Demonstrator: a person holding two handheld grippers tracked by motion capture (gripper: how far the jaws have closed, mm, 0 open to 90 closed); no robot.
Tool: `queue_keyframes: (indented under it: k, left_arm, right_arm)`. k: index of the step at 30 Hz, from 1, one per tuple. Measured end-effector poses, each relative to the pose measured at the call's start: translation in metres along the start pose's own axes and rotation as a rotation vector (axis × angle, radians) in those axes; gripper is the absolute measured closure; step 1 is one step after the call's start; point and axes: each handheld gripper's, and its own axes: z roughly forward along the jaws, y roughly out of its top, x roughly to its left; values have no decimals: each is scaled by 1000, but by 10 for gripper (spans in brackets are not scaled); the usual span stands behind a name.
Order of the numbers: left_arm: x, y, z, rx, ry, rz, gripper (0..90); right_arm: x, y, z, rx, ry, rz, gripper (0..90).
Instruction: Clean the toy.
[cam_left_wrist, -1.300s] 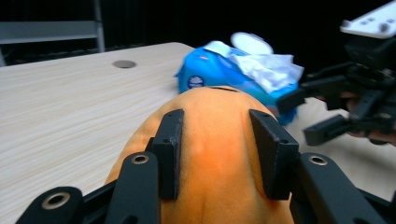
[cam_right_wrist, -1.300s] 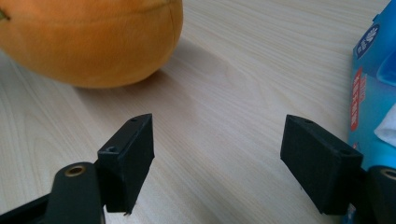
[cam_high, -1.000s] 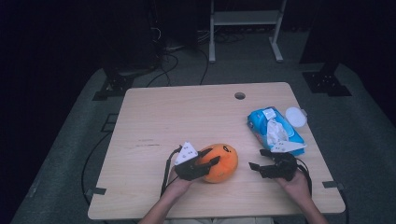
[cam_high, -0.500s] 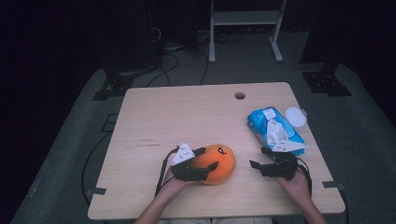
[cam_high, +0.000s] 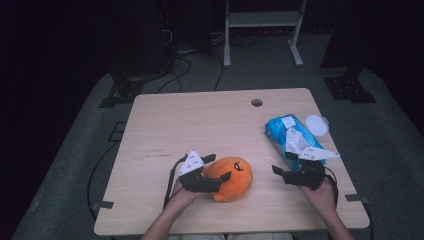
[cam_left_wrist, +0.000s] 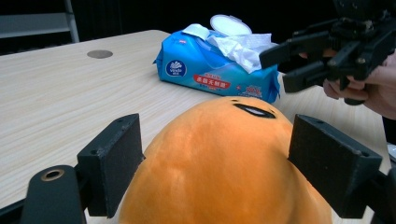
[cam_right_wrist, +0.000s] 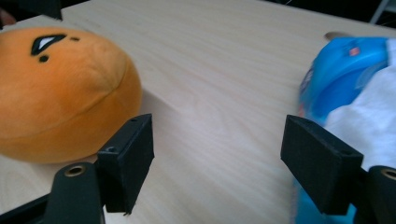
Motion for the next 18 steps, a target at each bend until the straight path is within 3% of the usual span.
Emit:
queue_keyframes:
  k: [3,10,13,18]
  left_arm:
    - [-1,0,-1,7,0,19,171]
    - [1,0,-5,5,1,19,159]
    - [2,1,-8,-3,17,10,159]
    - [-2,5,-11,-12,20,18,159]
  right_arm:
    - [-5,4,-2,-23,-21,1,244]
    - [-21,12,-7,-56,-64,20,241]
    - [-36,17,-11,-87,-101,40,241]
    - [-53,21,-8,-87,-147,62,242]
